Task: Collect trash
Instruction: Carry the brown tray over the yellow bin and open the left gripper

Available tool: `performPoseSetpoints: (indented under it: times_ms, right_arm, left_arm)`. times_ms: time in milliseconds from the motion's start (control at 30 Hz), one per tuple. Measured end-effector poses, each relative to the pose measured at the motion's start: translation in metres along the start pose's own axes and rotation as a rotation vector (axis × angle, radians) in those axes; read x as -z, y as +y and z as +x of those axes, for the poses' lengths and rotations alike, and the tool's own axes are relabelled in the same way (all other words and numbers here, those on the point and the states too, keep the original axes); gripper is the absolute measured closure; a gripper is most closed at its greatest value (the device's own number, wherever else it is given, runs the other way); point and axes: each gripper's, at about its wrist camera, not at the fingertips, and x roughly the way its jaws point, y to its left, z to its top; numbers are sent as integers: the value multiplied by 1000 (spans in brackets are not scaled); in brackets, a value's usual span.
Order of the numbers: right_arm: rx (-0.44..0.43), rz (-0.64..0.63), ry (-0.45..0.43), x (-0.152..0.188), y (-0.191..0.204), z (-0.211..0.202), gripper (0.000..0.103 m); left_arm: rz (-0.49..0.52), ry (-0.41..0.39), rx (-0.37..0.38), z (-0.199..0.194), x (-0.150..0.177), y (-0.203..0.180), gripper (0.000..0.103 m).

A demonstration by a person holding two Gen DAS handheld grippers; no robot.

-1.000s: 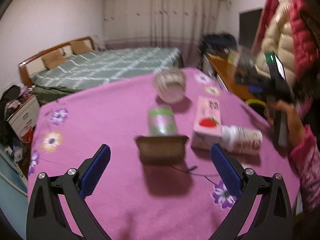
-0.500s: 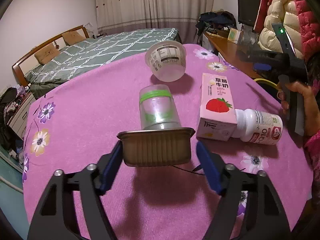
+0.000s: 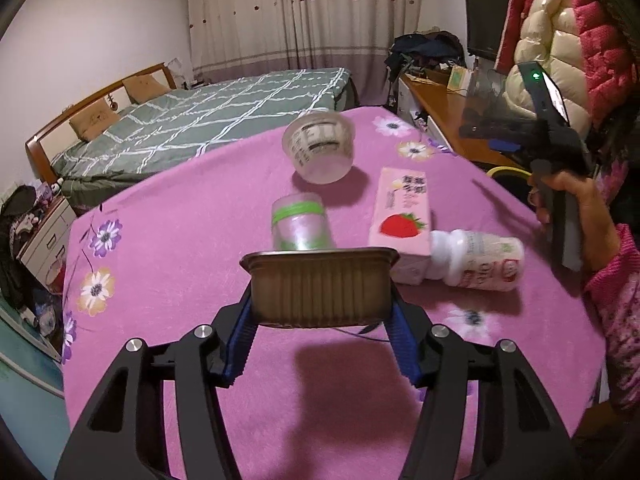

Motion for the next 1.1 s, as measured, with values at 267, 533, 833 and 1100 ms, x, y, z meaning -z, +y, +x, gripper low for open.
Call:
performPoseSetpoints:
  times_ms: [267, 533, 833, 1100]
  right_arm:
    - [0, -22, -37, 2, -29, -59, 35]
    - [193, -27, -149, 27, -107, -158, 32]
    - [256, 40, -124, 75, -175, -219, 31]
    - [271, 102, -121, 85, -199, -224, 31]
  left_arm:
    - [70, -34, 80, -16, -38, -49, 45]
    - [215, -10, 232, 16, -90, -148, 45]
    - [326, 84, 331, 87, -129, -267, 45]
    - [313, 63, 290, 120, -144, -305, 9]
